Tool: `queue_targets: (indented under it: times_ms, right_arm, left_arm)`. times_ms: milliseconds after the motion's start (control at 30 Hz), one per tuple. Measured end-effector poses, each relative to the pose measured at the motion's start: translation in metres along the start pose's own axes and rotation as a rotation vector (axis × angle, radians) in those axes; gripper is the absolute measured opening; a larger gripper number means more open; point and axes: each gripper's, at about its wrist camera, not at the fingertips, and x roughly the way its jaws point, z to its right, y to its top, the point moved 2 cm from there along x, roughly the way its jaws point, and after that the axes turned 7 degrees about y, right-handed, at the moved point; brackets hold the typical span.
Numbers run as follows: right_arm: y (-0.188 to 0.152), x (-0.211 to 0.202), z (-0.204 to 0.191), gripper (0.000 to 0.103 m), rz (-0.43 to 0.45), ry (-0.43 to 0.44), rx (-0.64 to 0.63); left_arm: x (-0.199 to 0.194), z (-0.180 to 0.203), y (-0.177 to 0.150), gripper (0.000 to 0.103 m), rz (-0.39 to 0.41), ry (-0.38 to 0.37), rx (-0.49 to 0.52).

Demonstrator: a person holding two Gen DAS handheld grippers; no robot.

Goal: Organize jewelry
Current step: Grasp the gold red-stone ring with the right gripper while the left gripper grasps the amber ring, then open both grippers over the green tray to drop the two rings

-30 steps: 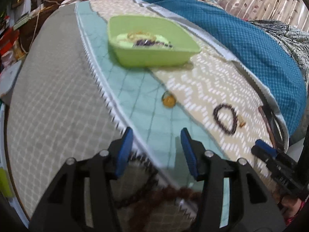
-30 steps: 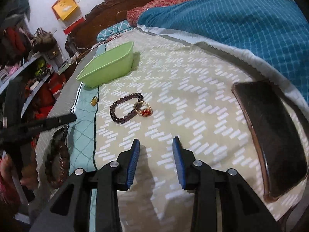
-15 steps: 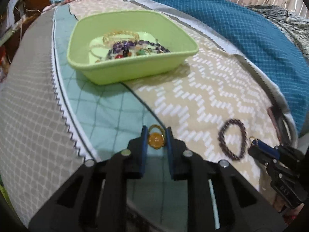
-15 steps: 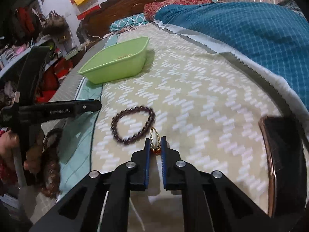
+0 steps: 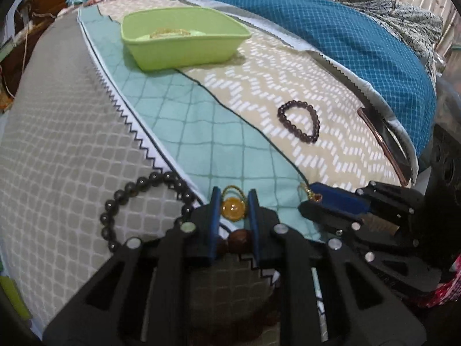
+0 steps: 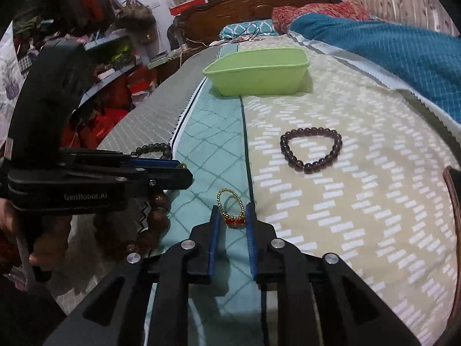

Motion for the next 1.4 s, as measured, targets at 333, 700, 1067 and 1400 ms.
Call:
queue_targets:
  times_ms: [333, 700, 1067, 1400]
  right_arm:
    - [-0.002, -0.007, -0.004, 0.010, -0.023, -0.006, -0.018]
    - [0.003, -0.001, -0.004, 0.008, -0.076, -0.081, -0.041]
    - [0.046, -0.010, -0.003, 0.000, 0.006, 0.070, 0.033]
    - [0.182, 0.016, 0.037, 0.000, 0.153, 0.068, 0.055]
  left_arm:
    - [-0.012, -0.005, -0.005, 0.043, 0.016, 0.019, -0.023]
    - [0.002, 0.003, 0.000, 0.018, -0.021, 0.041, 0.041]
    - [-0.030, -0.030, 0.041, 0.017, 0.033, -0.239, -0.174]
    - [-0.020, -0.068, 0.163, 0.018, 0.128, -0.095, -0.193]
